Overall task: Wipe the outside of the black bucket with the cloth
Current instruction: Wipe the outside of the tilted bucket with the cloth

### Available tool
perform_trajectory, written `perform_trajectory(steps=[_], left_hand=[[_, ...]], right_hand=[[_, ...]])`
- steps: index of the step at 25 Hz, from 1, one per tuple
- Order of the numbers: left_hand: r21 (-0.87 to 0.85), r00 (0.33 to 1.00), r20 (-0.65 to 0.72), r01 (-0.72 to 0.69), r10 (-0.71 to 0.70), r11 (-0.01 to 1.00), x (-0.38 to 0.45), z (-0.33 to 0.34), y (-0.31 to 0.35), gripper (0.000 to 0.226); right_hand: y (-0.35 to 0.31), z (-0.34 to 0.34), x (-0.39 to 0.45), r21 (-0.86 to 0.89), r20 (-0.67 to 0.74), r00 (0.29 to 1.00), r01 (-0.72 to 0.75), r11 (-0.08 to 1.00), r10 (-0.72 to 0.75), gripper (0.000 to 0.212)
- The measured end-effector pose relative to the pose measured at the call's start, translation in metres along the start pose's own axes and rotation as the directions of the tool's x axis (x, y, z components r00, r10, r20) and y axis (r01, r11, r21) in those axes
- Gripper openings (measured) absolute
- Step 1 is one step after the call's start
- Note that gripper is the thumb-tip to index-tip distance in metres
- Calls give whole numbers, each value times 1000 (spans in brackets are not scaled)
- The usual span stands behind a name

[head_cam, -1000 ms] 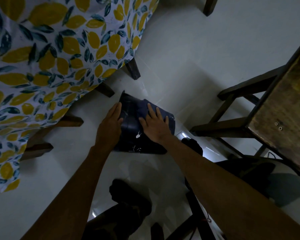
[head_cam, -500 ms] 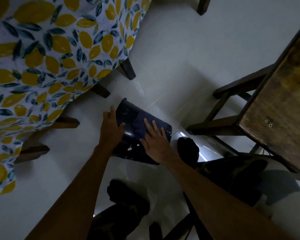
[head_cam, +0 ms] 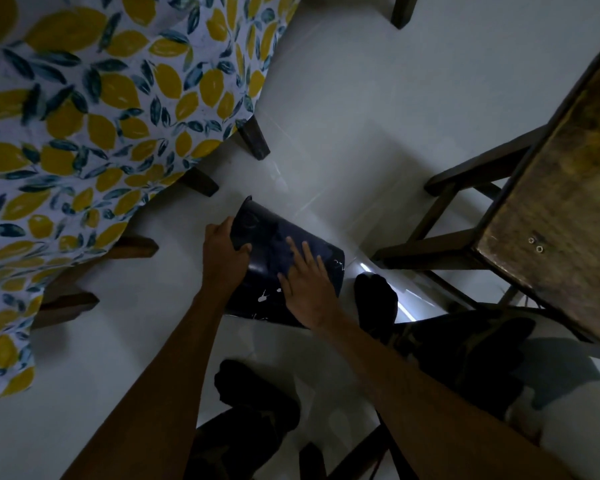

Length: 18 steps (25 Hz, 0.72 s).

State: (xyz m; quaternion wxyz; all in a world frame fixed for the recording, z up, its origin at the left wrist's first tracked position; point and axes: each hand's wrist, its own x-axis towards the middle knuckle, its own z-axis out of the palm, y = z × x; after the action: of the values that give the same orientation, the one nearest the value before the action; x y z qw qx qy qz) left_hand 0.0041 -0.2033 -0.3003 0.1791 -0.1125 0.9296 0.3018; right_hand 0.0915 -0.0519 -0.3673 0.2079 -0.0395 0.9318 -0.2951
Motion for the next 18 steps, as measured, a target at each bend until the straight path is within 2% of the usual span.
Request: perform_trajectory(steps=[2, 5, 9, 10, 12, 15, 17, 18], left_hand=[[25, 1000, -3, 7, -7, 1000, 2, 0, 1, 50], [25, 1000, -5, -6, 6, 1000, -1, -1, -2, 52], [5, 999, -7, -35, 35, 999, -5, 4, 7, 60], [3, 999, -14, -30, 30, 1000, -5, 5, 9, 60], [7, 1000, -22, -16, 16, 1000, -2, 5, 11, 59], [45, 999, -32, -11, 12, 999, 2, 4, 8, 54], [59, 999, -28, -20, 21, 998, 1, 3, 5, 55], [54, 999, -24, -22, 23, 998, 0, 3, 4, 56]], right_hand=[[1, 9, -19, -100, 16, 997, 74, 992, -73, 57], [-1, 8, -14, -115, 1, 999, 53, 992, -53, 55], [-4, -16, 29, 137, 37, 977, -212, 968, 209, 52], [-5, -18, 32, 157, 46, 971, -239, 958, 234, 52], [-7, -13, 20, 122, 9, 983, -182, 976, 182, 52], [-9, 8, -26, -50, -18, 1000, -3, 999, 2, 56], [-5, 17, -36, -128, -7, 1000, 20, 992, -21, 56], [-5, 15, -31, -114, -22, 1000, -8, 993, 5, 54]])
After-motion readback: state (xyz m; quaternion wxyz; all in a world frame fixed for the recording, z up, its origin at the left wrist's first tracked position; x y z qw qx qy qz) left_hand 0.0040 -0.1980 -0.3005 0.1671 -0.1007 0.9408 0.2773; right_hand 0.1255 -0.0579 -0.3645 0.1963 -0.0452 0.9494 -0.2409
